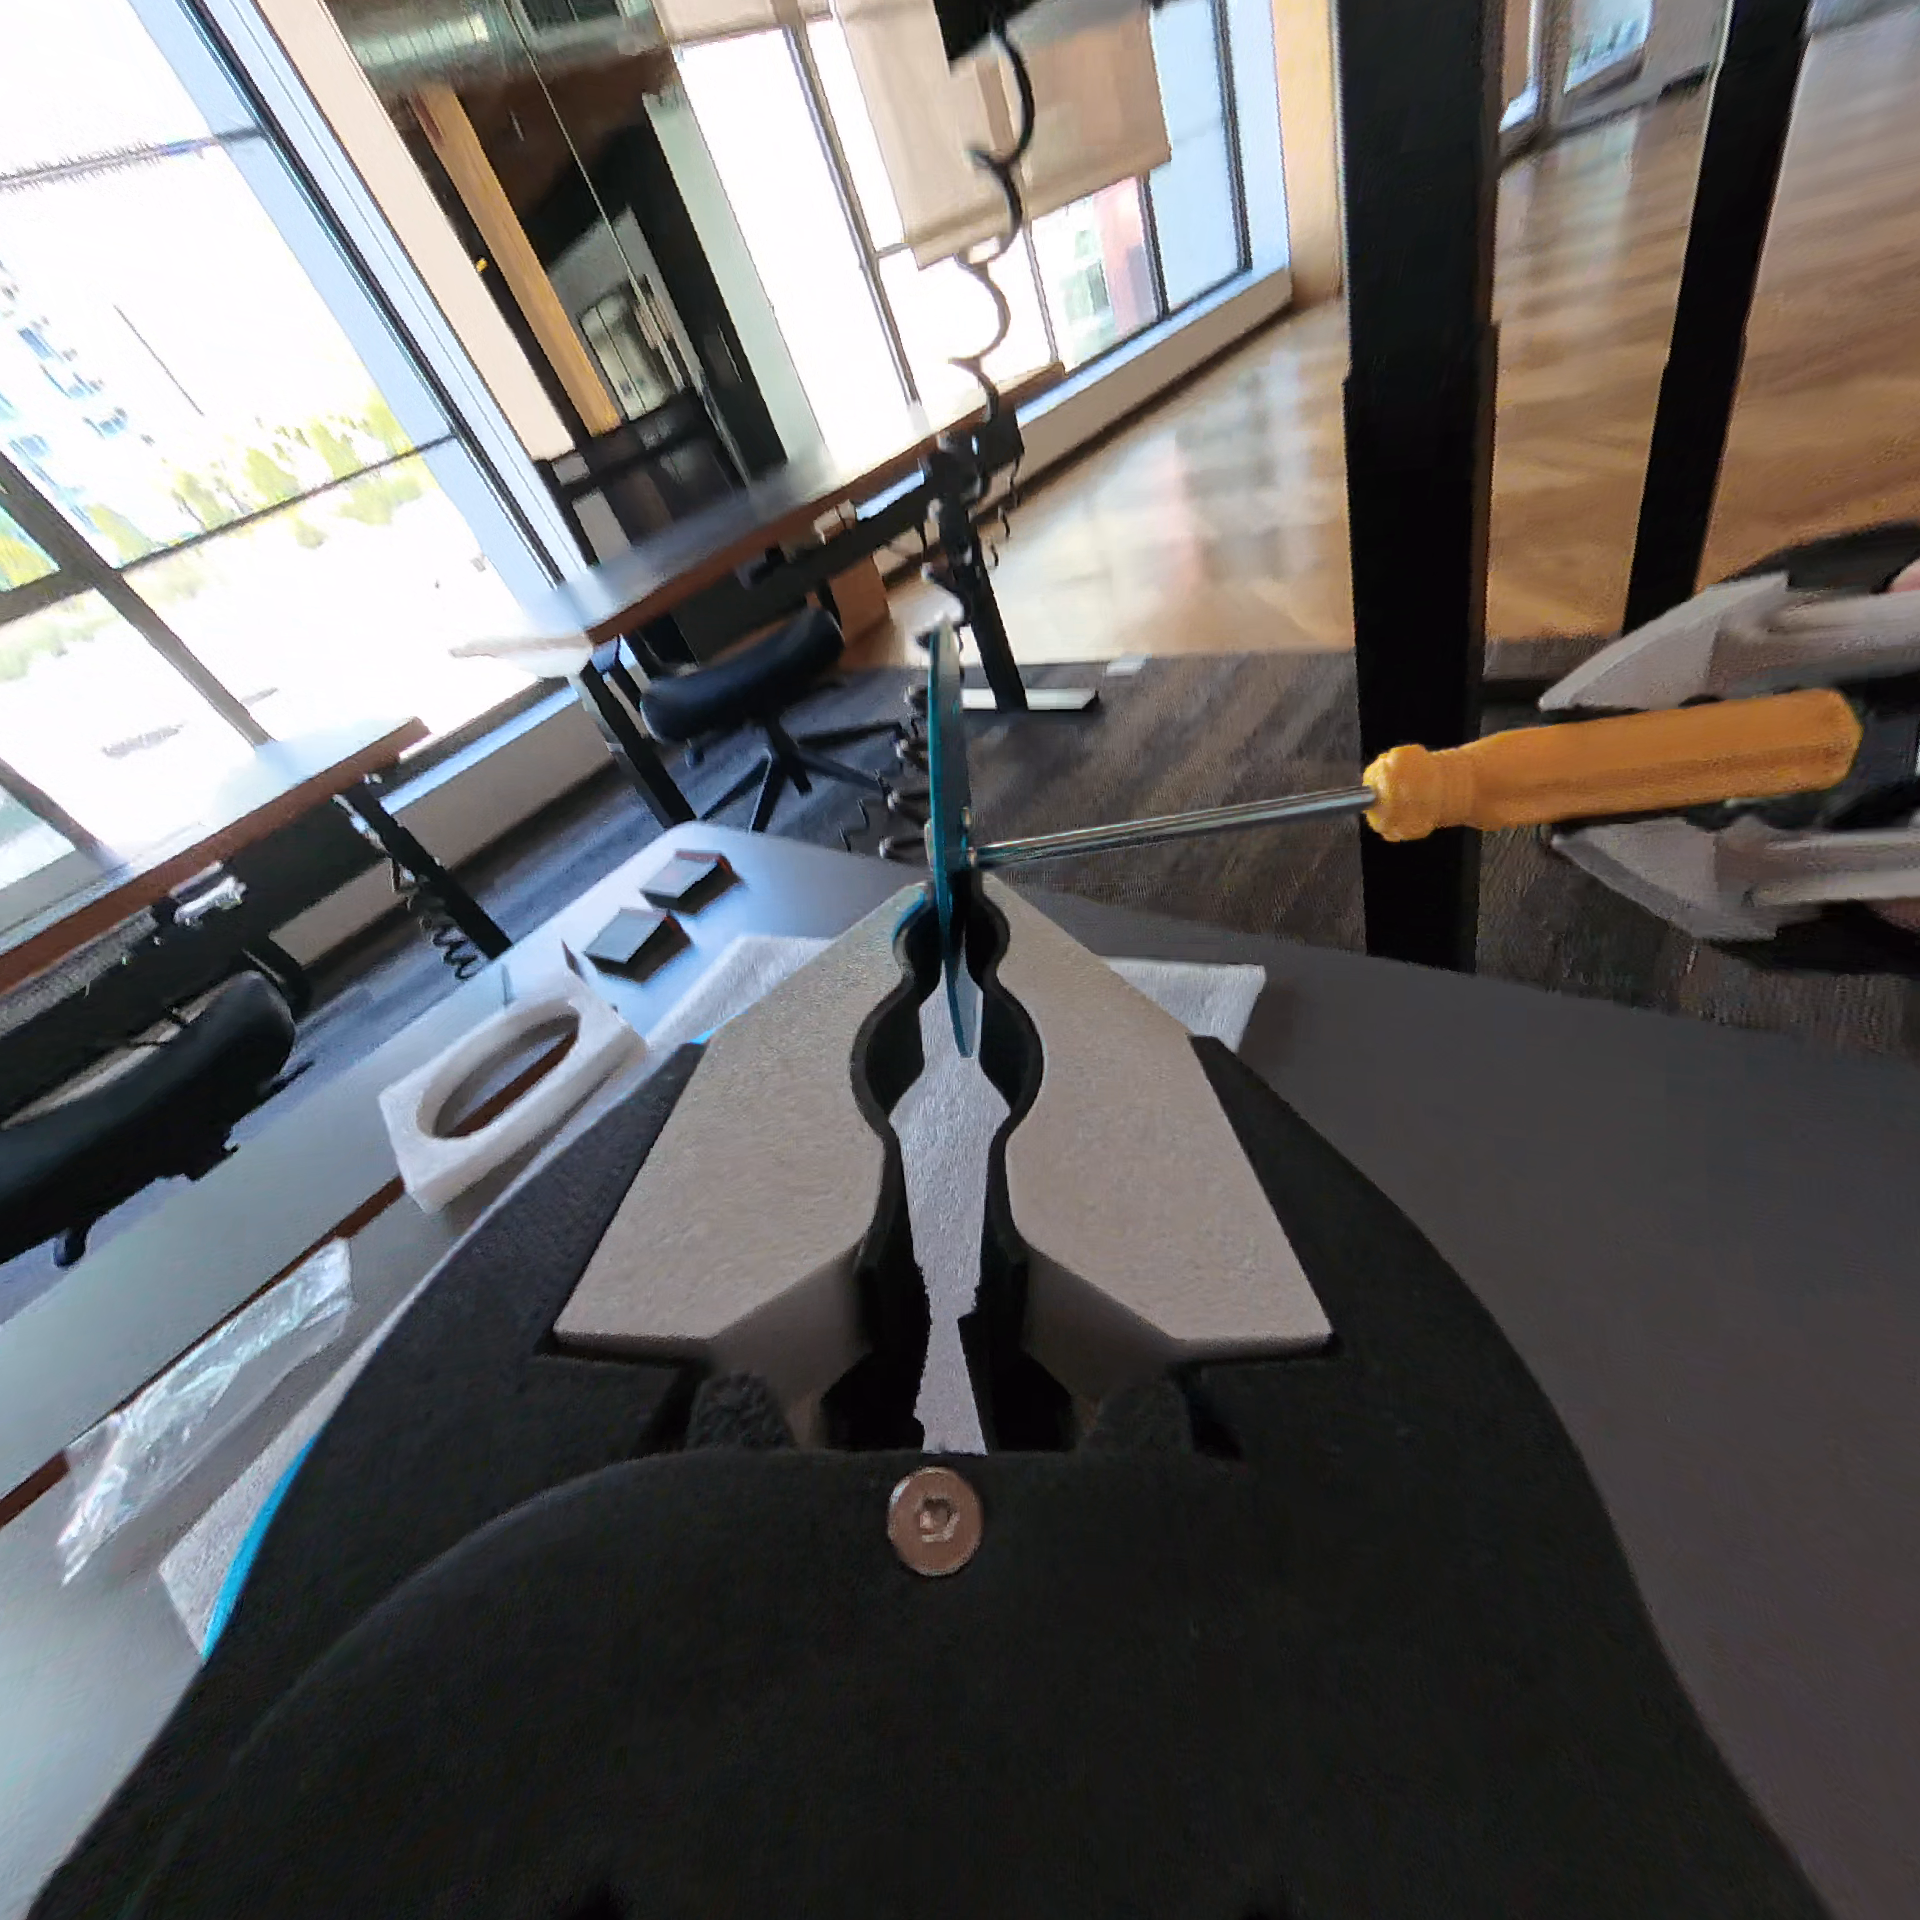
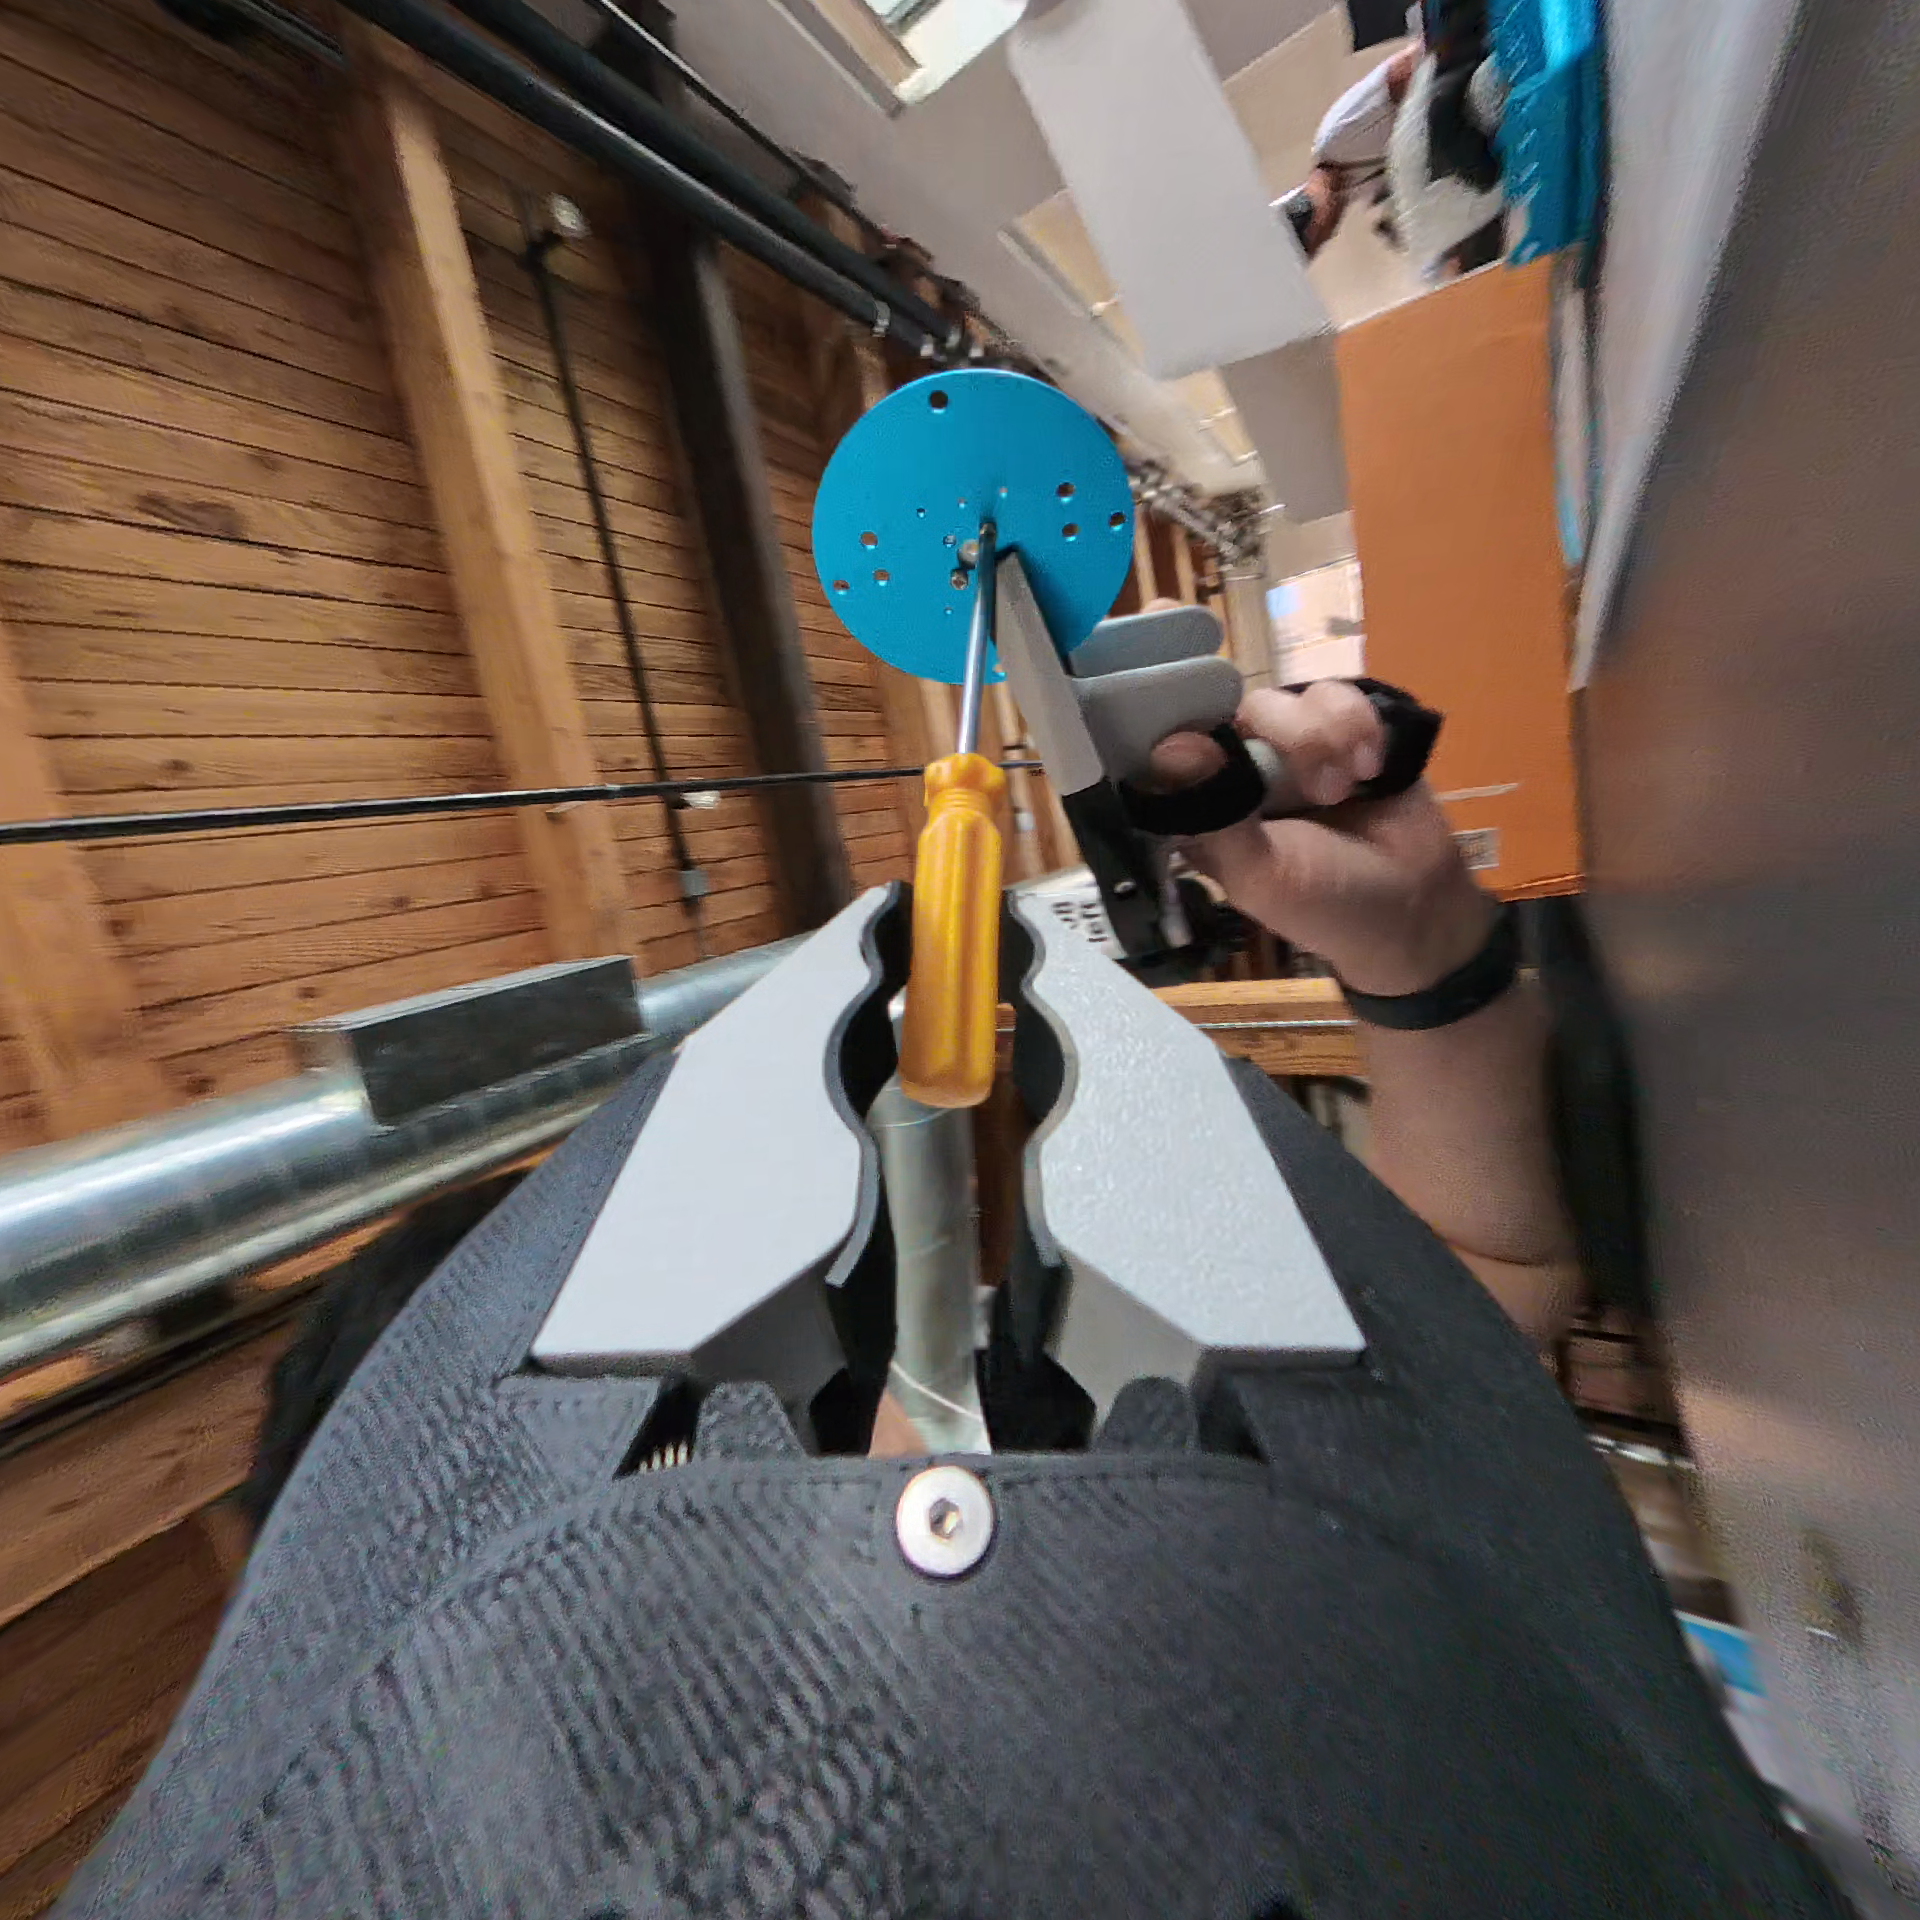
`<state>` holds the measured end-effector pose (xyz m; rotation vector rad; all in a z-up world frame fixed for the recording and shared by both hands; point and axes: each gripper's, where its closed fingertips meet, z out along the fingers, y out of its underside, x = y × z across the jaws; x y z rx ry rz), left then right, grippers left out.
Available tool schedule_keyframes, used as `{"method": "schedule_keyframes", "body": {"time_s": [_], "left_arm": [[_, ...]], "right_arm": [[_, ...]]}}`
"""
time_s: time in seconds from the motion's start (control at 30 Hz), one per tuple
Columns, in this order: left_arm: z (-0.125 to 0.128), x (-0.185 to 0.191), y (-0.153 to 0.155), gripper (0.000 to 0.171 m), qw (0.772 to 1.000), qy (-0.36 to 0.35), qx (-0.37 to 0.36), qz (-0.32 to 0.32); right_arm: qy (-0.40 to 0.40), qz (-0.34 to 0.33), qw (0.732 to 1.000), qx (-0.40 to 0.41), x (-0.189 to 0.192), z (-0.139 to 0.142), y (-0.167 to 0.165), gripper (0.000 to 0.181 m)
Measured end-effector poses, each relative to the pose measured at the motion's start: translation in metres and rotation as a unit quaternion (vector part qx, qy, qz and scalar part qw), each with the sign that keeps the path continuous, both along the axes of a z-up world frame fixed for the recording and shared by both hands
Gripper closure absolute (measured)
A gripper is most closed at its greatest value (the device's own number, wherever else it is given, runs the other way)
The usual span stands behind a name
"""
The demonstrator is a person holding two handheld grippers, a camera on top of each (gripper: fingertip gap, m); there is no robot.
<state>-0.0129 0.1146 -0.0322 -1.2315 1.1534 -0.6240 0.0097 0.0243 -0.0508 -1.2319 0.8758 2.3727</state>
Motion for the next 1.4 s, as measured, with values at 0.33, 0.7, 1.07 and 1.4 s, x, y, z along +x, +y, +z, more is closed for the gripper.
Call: {"method": "schedule_keyframes", "body": {"time_s": [0.33, 0.7, 1.07, 1.4], "left_arm": [[0.056, -0.028, -0.010, 0.170, 0.974, -0.187, -0.103, -0.073], [0.083, -0.056, -0.010, 0.170, 0.977, -0.210, 0.015, -0.034], [0.039, -0.043, 0.013, 0.170, 0.996, -0.076, 0.038, 0.017], [0.036, -0.036, -0.001, 0.169, 0.989, -0.023, 0.142, 0.029]], "right_arm": [[0.209, 0.018, 0.978, 0.009, -0.036, 0.052, -0.012, 0.167], [0.190, 0.052, 0.980, 0.013, -0.056, 0.069, -0.020, 0.166], [-0.644, -0.106, 0.664, 0.365, -0.015, 0.053, -0.007, 0.167], [-0.846, -0.134, 0.311, 0.412, -0.017, 0.035, -0.001, 0.166]]}}
